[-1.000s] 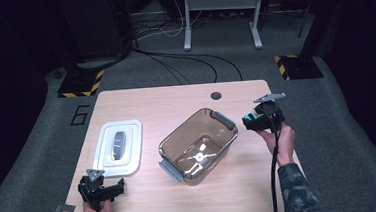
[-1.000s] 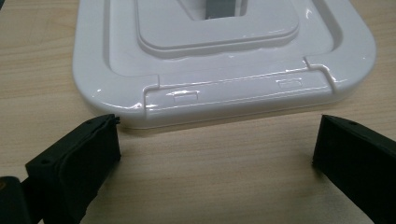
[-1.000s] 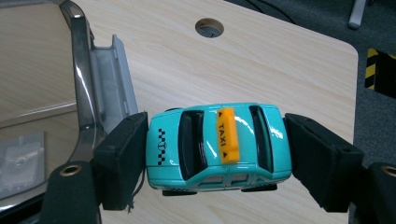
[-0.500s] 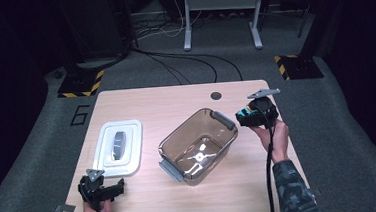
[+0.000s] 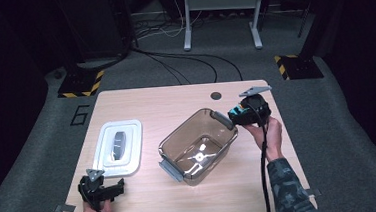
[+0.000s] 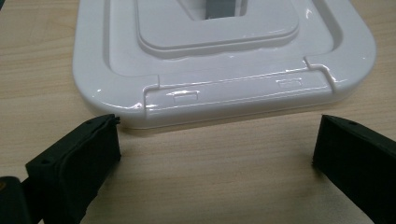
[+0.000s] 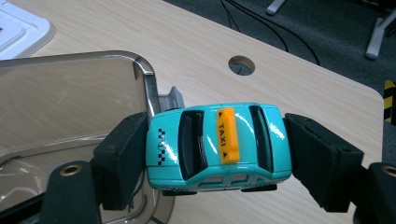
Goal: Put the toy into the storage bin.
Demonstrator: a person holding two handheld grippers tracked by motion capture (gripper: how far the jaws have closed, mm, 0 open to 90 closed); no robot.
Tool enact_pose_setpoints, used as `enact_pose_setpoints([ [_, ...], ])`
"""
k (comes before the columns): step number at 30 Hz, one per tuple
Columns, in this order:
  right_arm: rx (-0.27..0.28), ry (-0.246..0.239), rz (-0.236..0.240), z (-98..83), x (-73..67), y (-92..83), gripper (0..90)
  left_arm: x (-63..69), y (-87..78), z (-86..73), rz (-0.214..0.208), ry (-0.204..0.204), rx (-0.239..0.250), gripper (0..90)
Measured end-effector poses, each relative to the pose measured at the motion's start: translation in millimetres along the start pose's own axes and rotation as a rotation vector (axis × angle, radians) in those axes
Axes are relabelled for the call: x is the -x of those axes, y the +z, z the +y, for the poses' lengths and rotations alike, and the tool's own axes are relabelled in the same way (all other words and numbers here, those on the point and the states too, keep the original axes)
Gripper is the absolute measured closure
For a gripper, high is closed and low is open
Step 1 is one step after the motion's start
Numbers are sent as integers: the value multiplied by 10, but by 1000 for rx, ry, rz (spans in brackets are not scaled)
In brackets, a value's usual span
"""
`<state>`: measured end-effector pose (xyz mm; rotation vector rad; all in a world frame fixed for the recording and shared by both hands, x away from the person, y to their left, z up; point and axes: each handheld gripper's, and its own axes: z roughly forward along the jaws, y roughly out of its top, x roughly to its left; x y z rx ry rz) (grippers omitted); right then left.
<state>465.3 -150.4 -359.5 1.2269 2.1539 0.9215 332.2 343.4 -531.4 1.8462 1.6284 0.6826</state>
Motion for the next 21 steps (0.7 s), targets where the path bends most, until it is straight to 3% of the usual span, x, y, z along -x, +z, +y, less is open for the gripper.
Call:
enact_pose_setpoints([
  [21,-40,-60,57,262,-274,32,238,0,0,0,0,0,0,1],
])
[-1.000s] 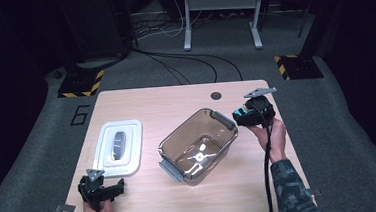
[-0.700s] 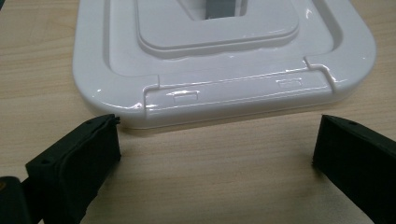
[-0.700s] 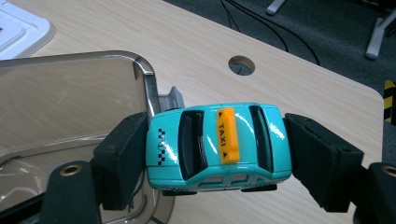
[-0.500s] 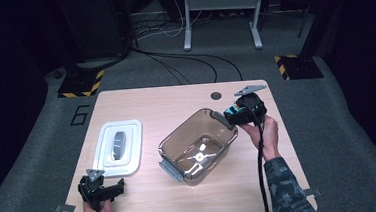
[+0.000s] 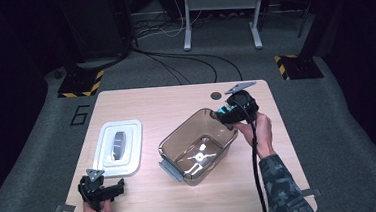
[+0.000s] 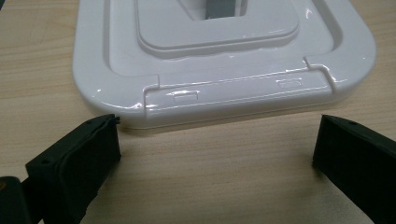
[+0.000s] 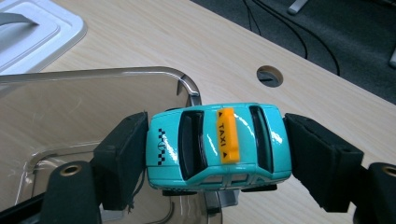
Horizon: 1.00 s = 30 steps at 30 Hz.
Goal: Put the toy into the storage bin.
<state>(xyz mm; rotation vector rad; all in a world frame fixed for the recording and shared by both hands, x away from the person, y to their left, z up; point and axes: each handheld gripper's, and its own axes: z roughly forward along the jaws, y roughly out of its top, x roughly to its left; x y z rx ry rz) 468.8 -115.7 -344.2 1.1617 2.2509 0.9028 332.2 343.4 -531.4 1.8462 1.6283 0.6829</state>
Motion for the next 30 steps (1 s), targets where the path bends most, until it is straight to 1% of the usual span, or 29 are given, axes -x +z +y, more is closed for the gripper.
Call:
enact_pose_setpoints([
  [11,-52,-20,35,88,-93,86,239,0,0,0,0,0,0,1],
  [12,-54,-33,37,93,-91,91,238,0,0,0,0,0,0,1],
  [14,-60,-30,40,108,-114,108,238,0,0,0,0,0,0,1],
  [15,-62,-41,41,114,-113,112,238,0,0,0,0,0,0,1],
  [16,-65,-33,41,122,-127,120,239,0,0,0,0,0,0,1],
  [20,-84,-54,55,155,-156,154,239,0,0,0,0,0,0,1],
  [21,-91,-47,55,158,-170,159,238,0,0,0,0,0,-1,1],
  [23,-99,-55,59,167,-186,183,238,0,0,0,0,0,0,1],
  [24,-102,-66,60,172,-191,196,239,0,0,0,0,0,0,1],
  [26,-111,-62,63,182,-213,216,238,0,0,0,0,0,0,1],
  [27,-113,-77,64,190,-211,227,238,0,0,0,0,0,0,1],
  [29,-123,-64,68,202,-241,247,238,0,0,0,0,0,0,1],
  [30,-124,-73,70,209,-244,259,238,0,0,0,0,0,0,1],
])
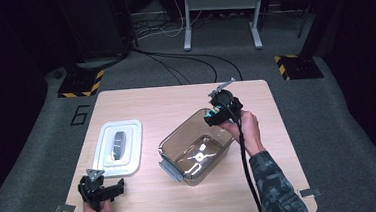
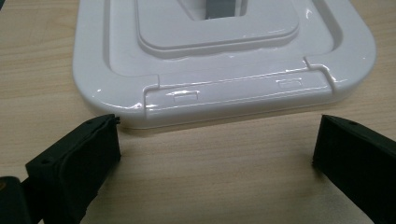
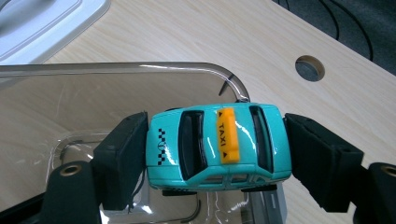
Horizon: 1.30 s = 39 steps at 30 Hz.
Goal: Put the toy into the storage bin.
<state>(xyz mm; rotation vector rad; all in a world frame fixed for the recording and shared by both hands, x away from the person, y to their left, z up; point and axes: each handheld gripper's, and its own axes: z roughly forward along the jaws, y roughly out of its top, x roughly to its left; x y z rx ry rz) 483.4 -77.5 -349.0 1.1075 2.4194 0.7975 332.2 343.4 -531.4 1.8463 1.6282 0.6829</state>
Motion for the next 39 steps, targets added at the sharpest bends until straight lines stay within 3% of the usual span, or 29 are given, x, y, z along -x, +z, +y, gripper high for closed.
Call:
enact_pose_setpoints([
  [8,-32,-31,7,66,-63,82,238,0,0,0,0,0,0,1],
  [9,-57,-18,8,74,-84,88,238,0,0,0,0,0,0,1],
  [10,-45,-37,11,81,-77,113,238,0,0,0,0,0,0,1],
  [23,-103,-14,35,137,-126,260,238,0,0,0,0,0,0,1],
  [30,-97,25,20,149,-193,328,238,0,0,0,0,0,0,1],
  [39,-122,18,-5,158,-294,463,238,1,0,0,0,0,0,1],
])
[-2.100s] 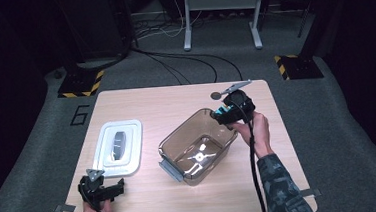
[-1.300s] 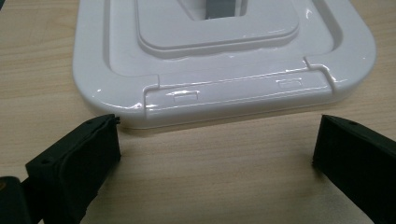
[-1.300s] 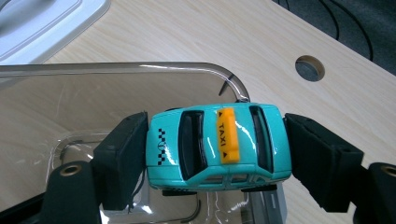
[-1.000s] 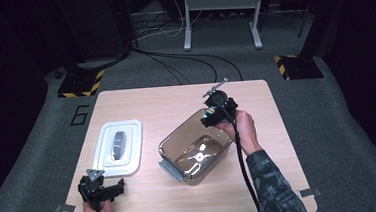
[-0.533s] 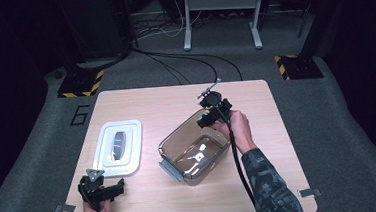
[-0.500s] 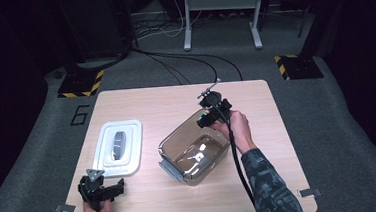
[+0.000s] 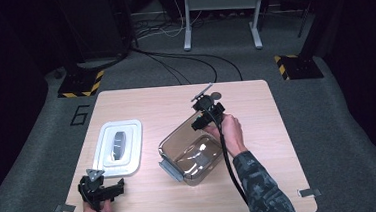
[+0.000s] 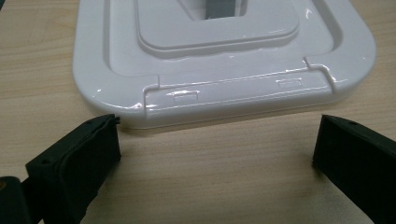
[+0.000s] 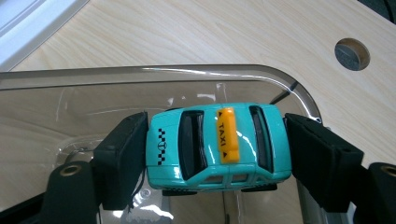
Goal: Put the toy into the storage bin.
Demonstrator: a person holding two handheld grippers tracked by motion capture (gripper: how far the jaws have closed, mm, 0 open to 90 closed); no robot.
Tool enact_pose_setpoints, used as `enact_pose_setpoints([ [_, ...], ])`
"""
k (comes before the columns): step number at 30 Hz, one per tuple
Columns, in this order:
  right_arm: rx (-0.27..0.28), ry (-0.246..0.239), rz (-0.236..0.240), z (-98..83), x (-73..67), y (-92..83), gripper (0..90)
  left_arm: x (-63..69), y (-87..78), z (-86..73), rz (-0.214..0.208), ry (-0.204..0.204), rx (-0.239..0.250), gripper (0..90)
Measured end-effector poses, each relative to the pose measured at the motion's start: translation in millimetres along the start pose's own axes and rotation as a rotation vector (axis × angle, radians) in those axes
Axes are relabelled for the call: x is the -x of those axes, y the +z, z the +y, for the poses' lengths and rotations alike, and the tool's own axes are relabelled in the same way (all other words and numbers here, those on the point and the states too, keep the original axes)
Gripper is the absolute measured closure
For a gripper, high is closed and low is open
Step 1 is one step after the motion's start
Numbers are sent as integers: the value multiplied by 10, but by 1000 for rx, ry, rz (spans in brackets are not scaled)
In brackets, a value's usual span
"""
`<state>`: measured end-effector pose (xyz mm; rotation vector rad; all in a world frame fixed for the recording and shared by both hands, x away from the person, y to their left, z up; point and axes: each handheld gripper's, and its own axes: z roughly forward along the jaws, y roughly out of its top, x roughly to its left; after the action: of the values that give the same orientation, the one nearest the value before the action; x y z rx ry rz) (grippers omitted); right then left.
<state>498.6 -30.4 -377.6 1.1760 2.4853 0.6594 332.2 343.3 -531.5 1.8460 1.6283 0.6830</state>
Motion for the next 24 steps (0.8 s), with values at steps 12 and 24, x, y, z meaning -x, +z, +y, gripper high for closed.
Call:
enact_pose_setpoints([
  [12,-17,23,8,12,-17,91,238,0,0,0,0,0,0,2],
  [24,-16,21,22,3,-2,162,237,0,0,0,0,0,0,1],
])
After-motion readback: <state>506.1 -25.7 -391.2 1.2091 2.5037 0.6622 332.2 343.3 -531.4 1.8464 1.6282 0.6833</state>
